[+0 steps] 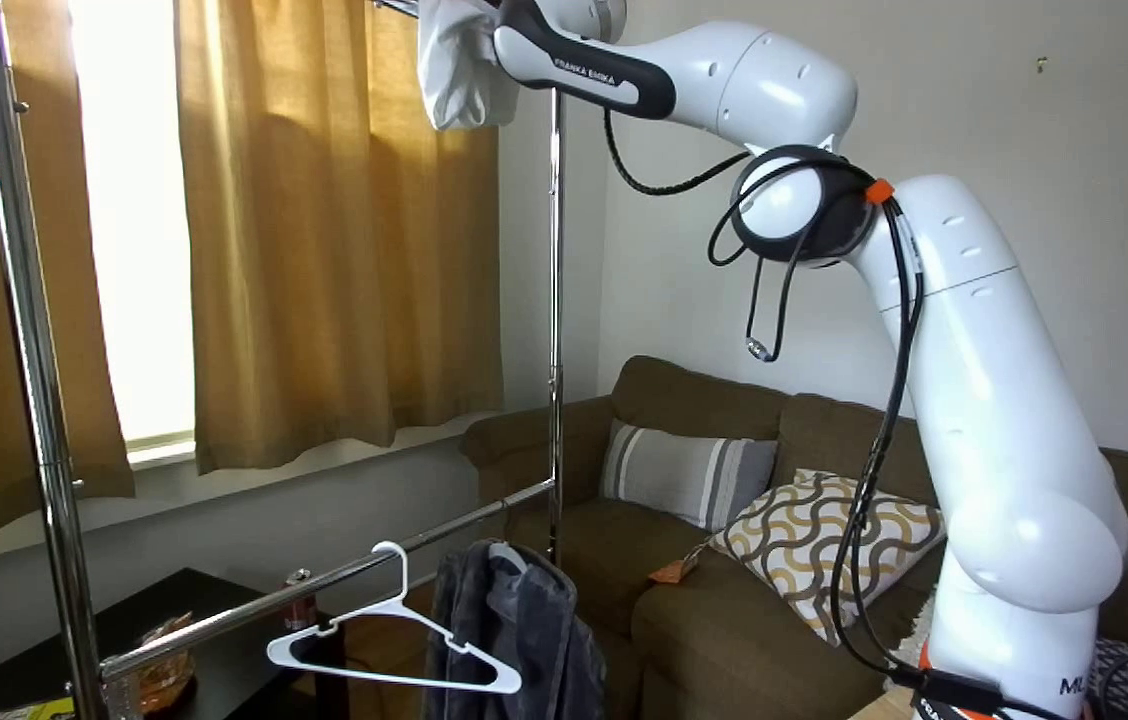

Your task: Remove the towel from the bottom rail of the clothes hanging rack and hang it on the top rail of the clothes hanging rack

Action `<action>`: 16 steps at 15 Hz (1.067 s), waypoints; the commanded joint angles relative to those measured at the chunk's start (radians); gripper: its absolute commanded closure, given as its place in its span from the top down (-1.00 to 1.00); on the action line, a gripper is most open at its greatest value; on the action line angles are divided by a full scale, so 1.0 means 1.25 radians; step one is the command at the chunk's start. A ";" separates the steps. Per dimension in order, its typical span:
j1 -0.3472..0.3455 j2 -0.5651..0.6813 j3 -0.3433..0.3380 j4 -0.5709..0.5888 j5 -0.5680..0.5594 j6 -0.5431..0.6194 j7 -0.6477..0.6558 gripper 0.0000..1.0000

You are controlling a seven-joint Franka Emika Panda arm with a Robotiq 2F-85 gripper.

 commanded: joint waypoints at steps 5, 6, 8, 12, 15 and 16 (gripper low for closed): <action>0.009 0.020 -0.012 0.040 -0.005 -0.013 0.090 0.37; 0.009 0.021 -0.012 0.043 -0.005 -0.009 0.101 0.50; 0.009 0.023 -0.013 0.050 -0.007 0.000 0.125 0.81; 0.017 0.016 -0.016 0.065 -0.015 -0.006 0.157 1.00; 0.023 0.009 -0.026 0.082 -0.023 -0.014 0.169 1.00; 0.025 0.006 -0.027 0.087 -0.022 -0.014 0.167 1.00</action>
